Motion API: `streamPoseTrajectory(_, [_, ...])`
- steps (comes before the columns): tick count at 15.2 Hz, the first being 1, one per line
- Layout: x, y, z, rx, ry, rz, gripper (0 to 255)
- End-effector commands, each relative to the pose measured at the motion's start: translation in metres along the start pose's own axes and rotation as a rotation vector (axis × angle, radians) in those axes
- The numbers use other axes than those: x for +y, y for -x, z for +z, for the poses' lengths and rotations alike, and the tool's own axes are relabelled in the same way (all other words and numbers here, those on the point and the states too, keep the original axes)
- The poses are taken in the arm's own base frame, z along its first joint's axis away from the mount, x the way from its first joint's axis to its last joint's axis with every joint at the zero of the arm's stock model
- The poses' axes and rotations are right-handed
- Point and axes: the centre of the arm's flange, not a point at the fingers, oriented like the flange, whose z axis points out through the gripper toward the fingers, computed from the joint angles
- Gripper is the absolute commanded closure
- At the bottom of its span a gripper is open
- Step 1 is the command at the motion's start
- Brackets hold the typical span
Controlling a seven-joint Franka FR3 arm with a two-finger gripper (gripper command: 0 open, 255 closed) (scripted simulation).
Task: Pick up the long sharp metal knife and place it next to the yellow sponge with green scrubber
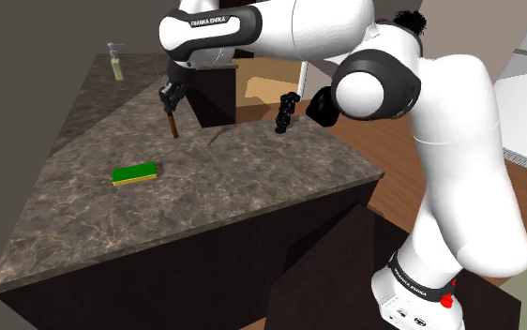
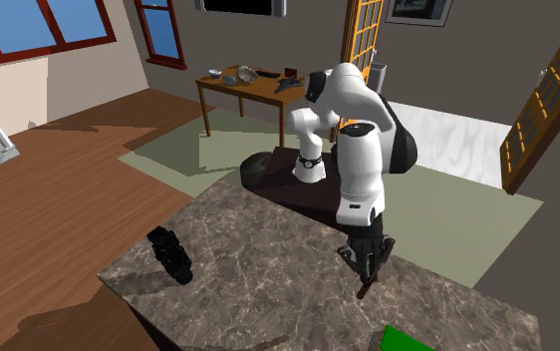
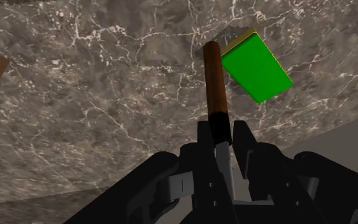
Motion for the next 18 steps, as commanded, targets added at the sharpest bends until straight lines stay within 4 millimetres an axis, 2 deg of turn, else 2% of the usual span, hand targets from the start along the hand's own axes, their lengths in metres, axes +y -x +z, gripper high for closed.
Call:
streamPoseTrajectory(1, [-0.009,-0.016,0.021,0.0,-0.001,0.0,255])
streamPoseTrajectory(5, [-0.028,-0.049,0.065,0.0,-0.001,0.0,255])
streamPoseTrajectory(18, [-0.025,-0.021,0.127,0.0,-0.001,0.0,255])
